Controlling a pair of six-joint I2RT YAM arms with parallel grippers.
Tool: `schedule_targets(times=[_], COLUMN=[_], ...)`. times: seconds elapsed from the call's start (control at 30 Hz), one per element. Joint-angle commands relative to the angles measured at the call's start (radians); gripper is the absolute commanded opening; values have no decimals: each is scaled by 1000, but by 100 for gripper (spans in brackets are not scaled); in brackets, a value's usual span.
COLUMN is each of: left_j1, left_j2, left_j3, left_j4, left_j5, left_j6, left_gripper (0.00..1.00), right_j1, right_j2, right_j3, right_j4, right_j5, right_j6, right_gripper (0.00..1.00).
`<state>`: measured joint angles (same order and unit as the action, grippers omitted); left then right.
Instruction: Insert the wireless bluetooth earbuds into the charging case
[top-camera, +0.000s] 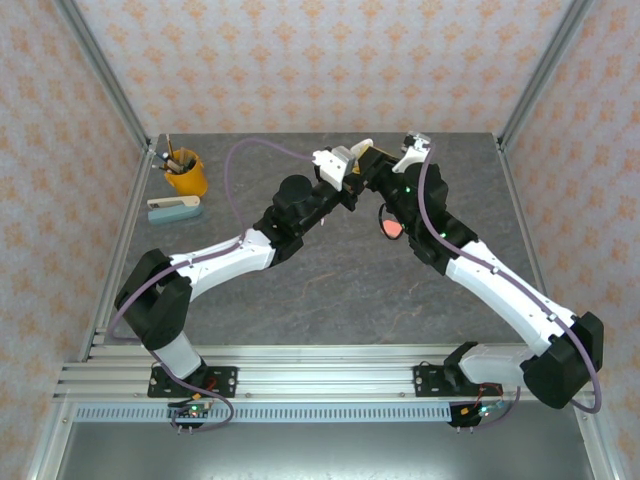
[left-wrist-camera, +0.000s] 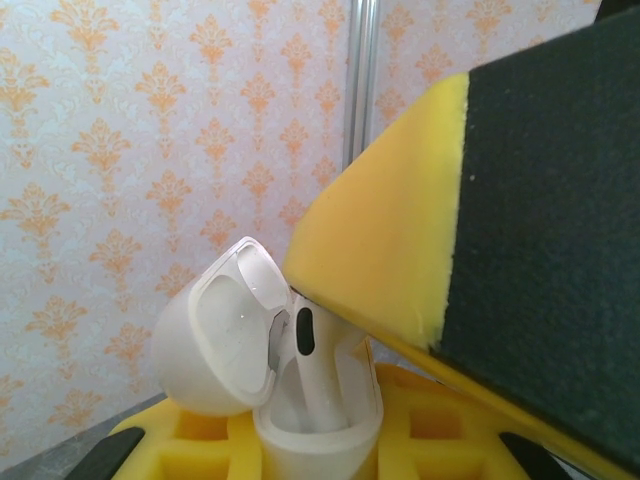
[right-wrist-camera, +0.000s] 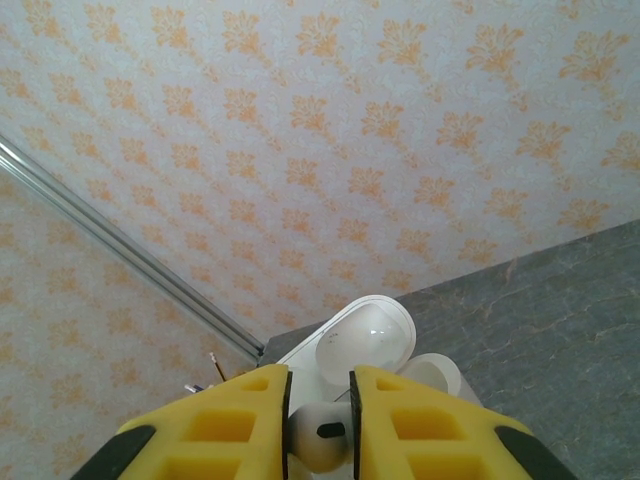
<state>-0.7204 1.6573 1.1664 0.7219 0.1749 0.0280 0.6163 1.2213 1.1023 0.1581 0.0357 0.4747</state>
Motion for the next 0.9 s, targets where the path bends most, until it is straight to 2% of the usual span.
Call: schedule_targets(times=[0.0, 0.47, 0.63, 0.87], left_j1=[-5, -5, -5, -5], left_j2=[-55, -55, -57, -58], left_j3=[46, 42, 39, 38], left_j4=[54, 48, 47, 47], left_j5=[2, 20, 22, 24], left_j6=[17, 12, 15, 15], left_gripper=[0, 0, 0, 0], right_j1=[-6, -7, -8, -22], right_j2=[-6, 58, 54, 53], right_j3=[-14, 42, 42, 60], right_j4=[-20, -74, -76, -77], right_j5=[-6, -59, -50, -47], right_j6=[-11, -12, -6, 9], right_gripper=[23, 25, 32, 35])
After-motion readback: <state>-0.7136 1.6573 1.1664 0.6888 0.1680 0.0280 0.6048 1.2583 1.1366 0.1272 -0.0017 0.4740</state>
